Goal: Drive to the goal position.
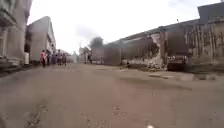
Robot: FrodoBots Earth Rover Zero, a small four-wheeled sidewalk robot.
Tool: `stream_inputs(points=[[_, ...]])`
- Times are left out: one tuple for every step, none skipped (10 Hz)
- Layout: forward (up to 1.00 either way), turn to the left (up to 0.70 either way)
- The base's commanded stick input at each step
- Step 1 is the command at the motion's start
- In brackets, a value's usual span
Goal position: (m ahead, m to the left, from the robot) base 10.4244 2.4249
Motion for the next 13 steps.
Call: stream_inputs(points=[[0.7,0.06],[0.7,0.06],[0.7,0.06],[0.7,0.05],[0.7,0.04],[0.7,0.04],[0.7,0.04],[0.7,0.04],[0.7,0.03],[0.7,0.03],[0.7,0.09],[0.7,0.18],[0.7,0.18]])
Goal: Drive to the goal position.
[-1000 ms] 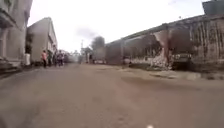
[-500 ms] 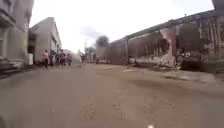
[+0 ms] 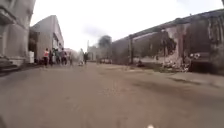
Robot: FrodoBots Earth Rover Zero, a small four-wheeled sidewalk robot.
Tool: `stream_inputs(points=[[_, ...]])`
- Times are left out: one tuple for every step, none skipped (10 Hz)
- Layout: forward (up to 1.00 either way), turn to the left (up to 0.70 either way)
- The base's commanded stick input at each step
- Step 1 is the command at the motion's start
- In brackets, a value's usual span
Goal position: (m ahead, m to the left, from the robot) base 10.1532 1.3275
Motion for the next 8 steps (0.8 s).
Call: stream_inputs(points=[[0.7,0.05],[0.7,0.02],[0.7,0.0],[0.7,0.0],[0.7,0.0],[0.7,0.0],[0.7,0.0],[0.7,0.0]])
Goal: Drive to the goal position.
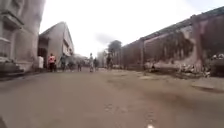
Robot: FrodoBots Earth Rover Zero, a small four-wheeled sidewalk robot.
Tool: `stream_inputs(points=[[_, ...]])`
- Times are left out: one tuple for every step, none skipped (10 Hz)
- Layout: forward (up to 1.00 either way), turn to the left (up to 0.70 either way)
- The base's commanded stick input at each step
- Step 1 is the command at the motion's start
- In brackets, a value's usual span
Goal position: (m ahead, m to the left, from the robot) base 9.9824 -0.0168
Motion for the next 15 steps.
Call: stream_inputs(points=[[0.7,0.07],[0.7,0.08],[0.7,0.15],[0.7,0.0],[0.7,0.0],[0.7,0.0],[0.7,0.0],[0.7,0.0],[0.7,0.0],[0.7,0.13],[0.7,0.19],[0.7,0.15],[0.7,0.19],[0.7,0.31],[0.7,0.17]])
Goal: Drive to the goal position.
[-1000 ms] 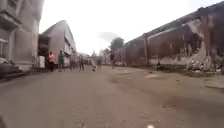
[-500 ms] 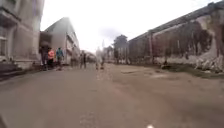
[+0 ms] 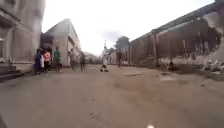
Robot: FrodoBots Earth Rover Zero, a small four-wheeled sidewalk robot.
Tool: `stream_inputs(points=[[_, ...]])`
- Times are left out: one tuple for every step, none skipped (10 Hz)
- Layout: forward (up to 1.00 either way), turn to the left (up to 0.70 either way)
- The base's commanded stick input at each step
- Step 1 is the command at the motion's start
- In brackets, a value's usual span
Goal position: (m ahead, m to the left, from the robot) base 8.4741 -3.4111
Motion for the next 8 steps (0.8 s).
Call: stream_inputs(points=[[0.7,0.18],[0.7,0.22],[0.7,0.18],[0.7,0.05],[0.7,0.02],[0.7,0.07],[0.7,0.0],[0.7,0.04]])
